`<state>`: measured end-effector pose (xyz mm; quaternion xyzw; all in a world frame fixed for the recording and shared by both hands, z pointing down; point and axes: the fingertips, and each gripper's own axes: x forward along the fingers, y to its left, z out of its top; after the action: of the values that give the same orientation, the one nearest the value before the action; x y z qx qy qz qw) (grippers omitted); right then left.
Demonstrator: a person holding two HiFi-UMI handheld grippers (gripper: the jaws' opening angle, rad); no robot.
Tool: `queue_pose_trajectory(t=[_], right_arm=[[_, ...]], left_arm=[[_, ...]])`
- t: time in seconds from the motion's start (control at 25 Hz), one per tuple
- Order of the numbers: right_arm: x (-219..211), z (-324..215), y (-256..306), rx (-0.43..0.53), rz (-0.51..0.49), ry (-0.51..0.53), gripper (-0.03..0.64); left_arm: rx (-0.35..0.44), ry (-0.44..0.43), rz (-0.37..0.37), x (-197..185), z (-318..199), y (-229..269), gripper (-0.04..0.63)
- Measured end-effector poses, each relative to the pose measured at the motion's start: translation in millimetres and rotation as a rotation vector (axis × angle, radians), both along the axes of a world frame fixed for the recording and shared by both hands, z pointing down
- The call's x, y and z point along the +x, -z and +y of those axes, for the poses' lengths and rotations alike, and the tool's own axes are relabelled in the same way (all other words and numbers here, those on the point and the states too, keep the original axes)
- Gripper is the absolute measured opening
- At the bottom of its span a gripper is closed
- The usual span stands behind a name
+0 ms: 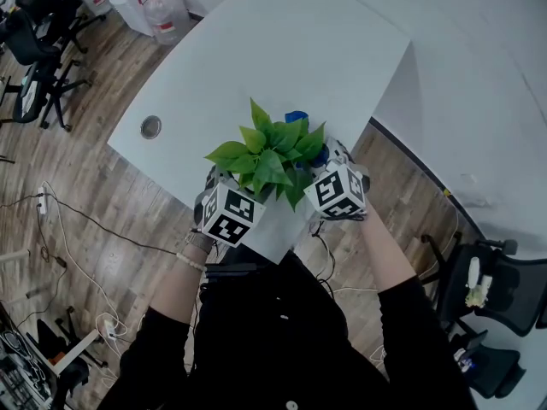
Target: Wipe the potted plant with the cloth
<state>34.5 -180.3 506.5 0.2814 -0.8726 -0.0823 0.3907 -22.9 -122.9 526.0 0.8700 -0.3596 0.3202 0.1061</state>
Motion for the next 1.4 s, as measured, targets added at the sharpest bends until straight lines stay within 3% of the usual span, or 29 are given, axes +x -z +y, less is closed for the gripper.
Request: queue_pose_trajectory(t=[0.52,0.88,1.04,1.4], right_arm=[[1.1,61.9,-23.3,-0.085,-0.111,-0.166,0.083],[-20.4,103.5,-24.9,-0.135,-0.175,-0.19,0.083],[-27.1,106.7,-23.4,-0.149,-0.229,-0.252,0.083],[-33.2,120.3,-29.3,-0.152,-0.242,-0.266,0.083]], left_arm=[[-0.007,0.04,0.005,1.1,1.2,1.1,0.376],[-0.015,0.092,0.001,4.2,2.3,-0.2,0.376],[-0.027,0.128,-0.003,3.3,3.6,0.2,0.376],[-0.031,0.172,-0.003,5.9,5.2,1.1,0.374]])
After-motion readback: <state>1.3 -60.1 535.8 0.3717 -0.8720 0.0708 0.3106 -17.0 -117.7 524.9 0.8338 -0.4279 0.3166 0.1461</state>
